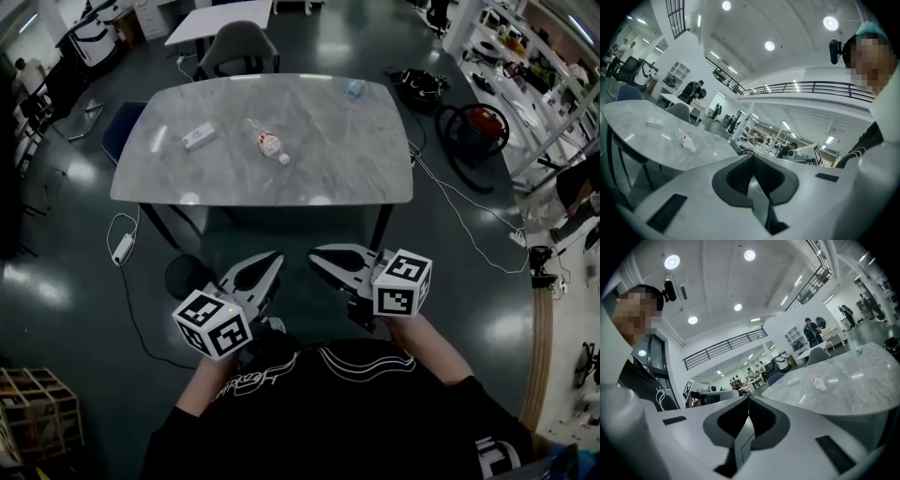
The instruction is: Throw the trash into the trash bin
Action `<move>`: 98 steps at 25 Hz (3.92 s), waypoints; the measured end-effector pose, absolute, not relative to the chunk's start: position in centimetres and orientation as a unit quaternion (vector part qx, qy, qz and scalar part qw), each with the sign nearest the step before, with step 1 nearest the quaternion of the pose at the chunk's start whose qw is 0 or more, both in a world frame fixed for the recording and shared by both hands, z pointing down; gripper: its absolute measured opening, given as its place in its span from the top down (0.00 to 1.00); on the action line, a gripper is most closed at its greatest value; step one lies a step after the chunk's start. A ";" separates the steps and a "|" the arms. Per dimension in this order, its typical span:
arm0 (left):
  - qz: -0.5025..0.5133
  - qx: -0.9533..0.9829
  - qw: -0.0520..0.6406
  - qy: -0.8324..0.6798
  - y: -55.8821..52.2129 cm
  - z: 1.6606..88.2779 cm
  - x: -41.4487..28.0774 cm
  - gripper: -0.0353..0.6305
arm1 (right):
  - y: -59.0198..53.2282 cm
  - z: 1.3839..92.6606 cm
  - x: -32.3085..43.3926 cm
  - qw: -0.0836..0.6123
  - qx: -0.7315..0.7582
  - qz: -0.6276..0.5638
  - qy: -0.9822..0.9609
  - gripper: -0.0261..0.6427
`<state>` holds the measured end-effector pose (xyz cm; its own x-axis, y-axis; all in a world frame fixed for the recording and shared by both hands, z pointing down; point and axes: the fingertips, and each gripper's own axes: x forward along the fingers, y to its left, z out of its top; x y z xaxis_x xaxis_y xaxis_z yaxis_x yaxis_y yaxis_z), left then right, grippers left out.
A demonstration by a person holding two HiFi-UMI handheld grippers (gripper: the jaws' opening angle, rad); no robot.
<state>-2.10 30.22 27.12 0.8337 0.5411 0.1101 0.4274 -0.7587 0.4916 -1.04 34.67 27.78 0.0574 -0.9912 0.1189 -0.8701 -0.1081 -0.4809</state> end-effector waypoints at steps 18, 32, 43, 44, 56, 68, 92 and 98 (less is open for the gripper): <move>0.082 0.919 0.196 0.332 15.5 22.0 7.8 0.94 | 25.8 22.1 9.5 0.087 -0.816 -0.164 0.547 0.91; 0.109 0.920 0.149 0.347 19.8 22.7 20.8 0.94 | 30.4 21.4 24.5 0.086 -0.846 -0.124 0.511 0.91; 0.152 0.921 0.181 0.309 21.5 25.9 38.6 0.94 | 34.2 23.0 45.0 0.079 -0.859 -0.135 0.488 0.91; 0.159 0.919 0.183 0.310 21.8 26.2 39.8 0.94 | 34.7 23.1 46.5 0.074 -0.863 -0.137 0.480 0.91; 0.224 0.908 0.210 0.286 23.8 31.0 49.1 0.94 | 37.8 30.4 61.0 0.028 -0.879 -0.192 0.435 0.91; 0.276 0.904 0.228 0.232 21.9 37.5 52.2 0.94 | 36.2 41.2 70.1 -0.082 -0.892 -0.227 0.382 0.89; 0.308 0.897 0.260 0.184 19.9 41.5 50.9 0.94 | 37.1 53.5 75.4 -0.244 -0.856 -0.354 0.286 0.76; 0.300 0.894 0.286 0.171 18.8 41.2 49.2 0.94 | 37.6 52.5 74.9 -0.264 -0.864 -0.338 0.265 0.87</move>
